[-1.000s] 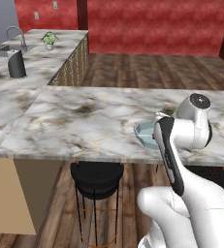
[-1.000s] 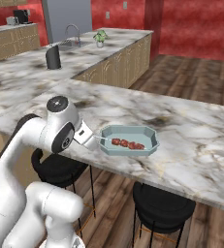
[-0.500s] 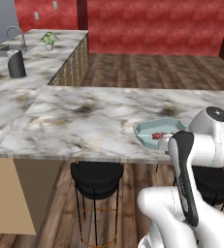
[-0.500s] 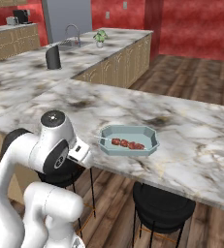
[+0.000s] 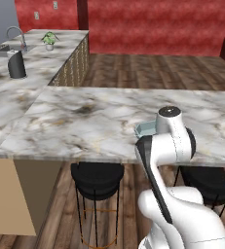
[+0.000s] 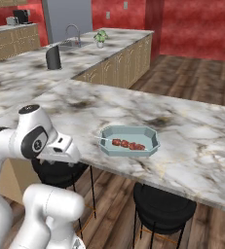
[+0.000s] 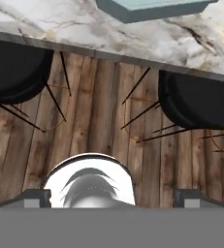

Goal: Place the cold items (tangerine and orange) from the fridge in one tupperware on the dining counter. Place the warm items (kebab skewer and hot dog) in the stove area in another tupperware.

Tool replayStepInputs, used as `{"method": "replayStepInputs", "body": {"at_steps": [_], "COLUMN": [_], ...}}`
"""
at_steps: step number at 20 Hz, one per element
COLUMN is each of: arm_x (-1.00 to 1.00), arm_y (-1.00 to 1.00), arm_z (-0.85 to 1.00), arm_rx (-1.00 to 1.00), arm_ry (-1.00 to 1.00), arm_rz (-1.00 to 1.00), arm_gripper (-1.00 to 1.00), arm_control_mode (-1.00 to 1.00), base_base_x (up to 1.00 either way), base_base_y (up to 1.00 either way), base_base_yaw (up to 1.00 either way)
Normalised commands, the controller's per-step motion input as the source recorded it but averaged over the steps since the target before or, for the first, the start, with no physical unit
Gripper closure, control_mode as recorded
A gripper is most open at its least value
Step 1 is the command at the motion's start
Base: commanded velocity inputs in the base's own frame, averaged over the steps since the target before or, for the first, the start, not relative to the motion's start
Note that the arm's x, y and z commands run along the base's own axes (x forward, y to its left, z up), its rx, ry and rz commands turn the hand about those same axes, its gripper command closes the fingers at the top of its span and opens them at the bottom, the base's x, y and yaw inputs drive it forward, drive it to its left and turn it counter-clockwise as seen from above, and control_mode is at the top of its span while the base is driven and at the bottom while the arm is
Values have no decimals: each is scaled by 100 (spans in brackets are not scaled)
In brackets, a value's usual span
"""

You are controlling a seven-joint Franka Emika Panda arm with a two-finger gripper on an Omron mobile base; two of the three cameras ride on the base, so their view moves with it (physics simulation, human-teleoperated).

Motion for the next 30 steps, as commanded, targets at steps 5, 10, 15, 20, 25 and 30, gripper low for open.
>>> {"method": "replayStepInputs", "body": {"at_steps": [5, 10, 15, 20, 25, 30], "arm_x": [0, 0, 0, 0, 0, 0], "arm_y": [9, 0, 0, 0, 0, 0], "arm_z": [-16, 0, 0, 0, 0, 0], "arm_rx": [-8, 0, 0, 0, 0, 0], "arm_ry": [5, 0, 0, 0, 0, 0], "arm_rz": [8, 0, 0, 0, 0, 0], "arm_gripper": [-100, -100, -100, -100, -100, -100], "arm_control_mode": [100, 100, 100, 100, 100, 100], "base_base_x": [-6, -82, -86, 4, 69, 76], "base_base_y": [6, 11, 80, 100, 100, 100], "base_base_yaw": [13, 40, 23, 1, -1, -4]}}
